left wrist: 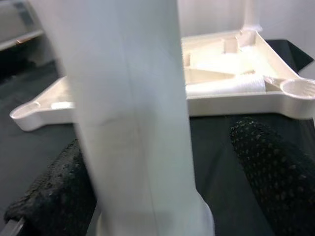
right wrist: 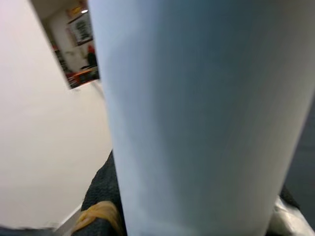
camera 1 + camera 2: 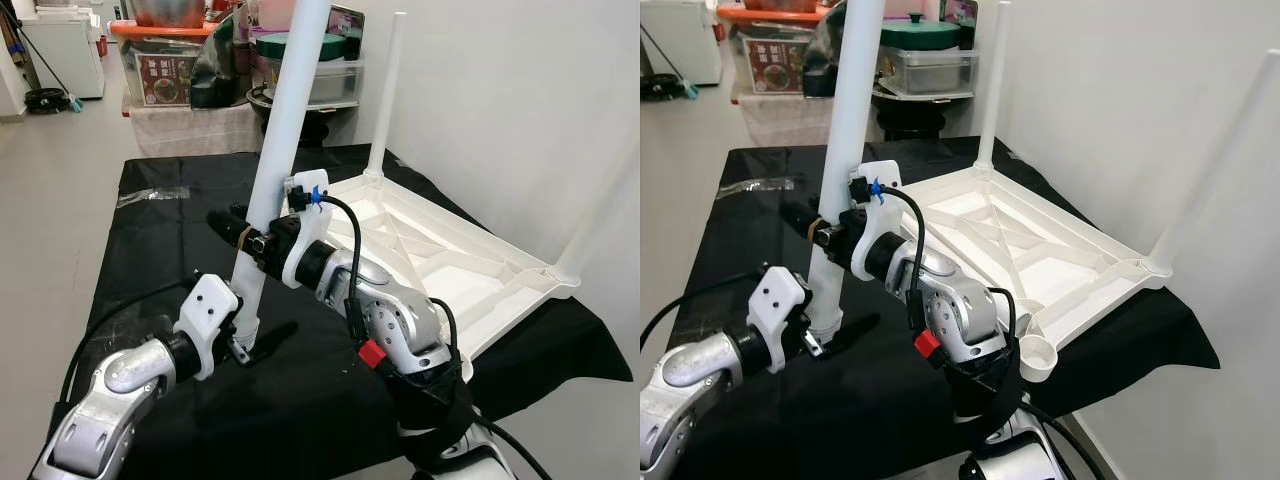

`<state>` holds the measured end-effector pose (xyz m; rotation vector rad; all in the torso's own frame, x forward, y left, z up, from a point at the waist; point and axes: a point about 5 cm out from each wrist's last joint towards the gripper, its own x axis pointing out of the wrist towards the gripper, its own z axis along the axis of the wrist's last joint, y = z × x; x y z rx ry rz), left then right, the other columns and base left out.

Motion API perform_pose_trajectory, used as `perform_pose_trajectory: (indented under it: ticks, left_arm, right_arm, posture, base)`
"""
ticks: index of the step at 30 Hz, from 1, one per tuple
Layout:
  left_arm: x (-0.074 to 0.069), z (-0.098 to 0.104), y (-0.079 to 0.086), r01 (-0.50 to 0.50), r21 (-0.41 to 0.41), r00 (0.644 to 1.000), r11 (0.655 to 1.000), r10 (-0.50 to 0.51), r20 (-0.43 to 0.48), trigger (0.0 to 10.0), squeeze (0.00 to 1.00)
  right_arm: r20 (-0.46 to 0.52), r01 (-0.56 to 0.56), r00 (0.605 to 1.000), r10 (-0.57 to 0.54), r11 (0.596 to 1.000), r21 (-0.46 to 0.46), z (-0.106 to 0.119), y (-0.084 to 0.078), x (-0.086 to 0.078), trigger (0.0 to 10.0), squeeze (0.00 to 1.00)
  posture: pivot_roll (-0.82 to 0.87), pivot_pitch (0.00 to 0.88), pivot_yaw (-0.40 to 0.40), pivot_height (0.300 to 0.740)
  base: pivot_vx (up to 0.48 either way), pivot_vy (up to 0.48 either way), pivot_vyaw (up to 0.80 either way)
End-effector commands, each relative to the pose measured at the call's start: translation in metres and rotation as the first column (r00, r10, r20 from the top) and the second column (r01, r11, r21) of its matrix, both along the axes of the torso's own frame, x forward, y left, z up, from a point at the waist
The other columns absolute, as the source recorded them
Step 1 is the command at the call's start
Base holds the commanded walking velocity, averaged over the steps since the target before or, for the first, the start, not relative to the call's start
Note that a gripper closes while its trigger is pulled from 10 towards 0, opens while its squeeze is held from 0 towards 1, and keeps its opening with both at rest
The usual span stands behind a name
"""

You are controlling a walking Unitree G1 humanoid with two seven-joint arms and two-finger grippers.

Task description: Building children table

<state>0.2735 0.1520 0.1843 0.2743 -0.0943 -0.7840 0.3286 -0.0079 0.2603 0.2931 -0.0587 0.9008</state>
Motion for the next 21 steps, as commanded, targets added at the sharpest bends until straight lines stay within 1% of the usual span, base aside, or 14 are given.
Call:
perform_pose_trajectory:
  ticks: [1, 3, 5, 6, 7, 8, 9, 11, 12, 13, 15, 19, 20, 21]
  left_arm:
    - [-0.003, 0.002, -0.008, 0.04, -0.017, 0.999, 0.999, -0.039, 0.016, 10.0, 1.0]
    - [-0.001, 0.002, -0.005, -0.001, -0.015, 1.0, 1.0, 0.001, 0.028, 10.0, 1.0]
    - [-0.001, 0.002, -0.004, -0.016, -0.016, 0.999, 1.0, 0.017, 0.031, 10.0, 1.0]
    - [0.0, 0.004, -0.001, -0.046, -0.021, 0.998, 0.999, 0.047, 0.047, 10.0, 1.0]
    - [0.0, 0.004, -0.001, -0.046, -0.021, 0.998, 0.999, 0.047, 0.047, 10.0, 1.0]
    - [0.001, 0.007, 0.002, -0.072, -0.04, 0.995, 0.997, 0.075, 0.063, 10.0, 1.0]
    - [0.001, 0.011, 0.005, -0.097, -0.056, 0.991, 0.994, 0.102, 0.083, 10.0, 0.64]
    - [0.001, 0.011, 0.005, -0.097, -0.056, 0.991, 0.994, 0.102, 0.083, 10.0, 0.64]
    - [0.0, 0.011, 0.005, -0.103, -0.056, 0.99, 0.993, 0.108, 0.087, 10.0, 0.0]
    - [0.0, 0.011, 0.005, -0.103, -0.056, 0.99, 0.993, 0.108, 0.087, 10.0, 0.0]
    - [-0.001, 0.008, 0.007, -0.135, -0.056, 0.985, 0.989, 0.14, 0.096, 10.0, 0.0]
    - [0.0, 0.005, 0.009, -0.189, -0.075, 0.976, 0.979, 0.195, 0.092, 10.0, 0.0]
    - [0.001, 0.003, 0.009, -0.222, -0.106, 0.97, 0.969, 0.231, 0.076, 10.0, 0.0]
    - [0.001, 0.003, 0.009, -0.222, -0.106, 0.97, 0.969, 0.231, 0.076, 10.0, 0.0]
  right_arm:
    - [0.037, 0.047, 0.998, -0.047, 0.999, 0.005, 0.007, -0.004, 0.004, 0.0, 0.0]
    - [0.082, 0.133, 0.988, -0.13, 0.991, -0.03, 0.01, -0.019, 0.017, 0.0, 0.0]
    - [0.097, 0.162, 0.983, -0.157, 0.986, -0.041, 0.012, -0.026, 0.022, 0.0, 0.0]
    - [0.116, 0.208, 0.973, -0.201, 0.977, -0.055, 0.014, -0.036, 0.029, 0.0, 0.0]
    - [0.116, 0.208, 0.973, -0.201, 0.977, -0.055, 0.014, -0.036, 0.029, 0.0, 0.0]
    - [0.134, 0.261, 0.959, -0.251, 0.963, -0.063, 0.016, -0.048, 0.035, 0.0, 0.0]
    - [0.156, 0.333, 0.935, -0.319, 0.941, -0.067, 0.021, -0.065, 0.043, 0.0, 0.0]
    - [0.156, 0.333, 0.935, -0.319, 0.941, -0.067, 0.021, -0.065, 0.043, 0.0, 0.0]
    - [0.157, 0.355, 0.926, -0.343, 0.933, -0.059, 0.024, -0.072, 0.046, 0.0, 0.0]
    - [0.157, 0.355, 0.926, -0.343, 0.933, -0.059, 0.024, -0.072, 0.046, 0.0, 0.0]
    - [0.164, 0.405, 0.904, -0.394, 0.914, -0.036, 0.031, -0.087, 0.051, 0.0, 0.0]
    - [0.175, 0.447, 0.883, -0.436, 0.894, -0.023, 0.035, -0.102, 0.054, 0.0, 0.0]
    - [0.194, 0.464, 0.872, -0.45, 0.885, -0.03, 0.034, -0.114, 0.055, 0.0, 0.0]
    - [0.194, 0.464, 0.872, -0.45, 0.885, -0.03, 0.034, -0.114, 0.055, 0.0, 0.0]
  posture:
    - [0.1, 0.0, -0.047, 0.74]
    - [0.1, 0.0, -0.049, 0.74]
    - [0.1, 0.0, -0.049, 0.74]
    - [0.1, 0.0, -0.049, 0.74]
    - [0.1, 0.0, -0.049, 0.74]
    - [0.1, 0.0, -0.052, 0.74]
    - [0.11, 0.0, -0.053, 0.74]
    - [0.11, 0.0, -0.053, 0.74]
    - [0.11, 0.0, -0.053, 0.74]
    - [0.11, 0.0, -0.053, 0.74]
    - [0.11, 0.0, -0.052, 0.74]
    - [0.1, 0.0, -0.051, 0.74]
    - [0.1, 0.0, -0.048, 0.74]
    - [0.1, 0.0, -0.048, 0.74]
  base:
    - [0.0, 0.0, 0.0]
    - [0.0, 0.0, 0.0]
    - [0.0, 0.0, 0.0]
    - [0.0, 0.0, 0.0]
    - [0.0, 0.0, 0.0]
    - [0.0, 0.0, 0.0]
    - [0.0, 0.0, 0.0]
    - [0.0, 0.0, 0.0]
    - [0.0, 0.0, 0.0]
    - [0.0, 0.0, 0.0]
    - [0.0, 0.0, 0.0]
    - [0.0, 0.0, 0.0]
    - [0.0, 0.0, 0.0]
    - [0.0, 0.0, 0.0]
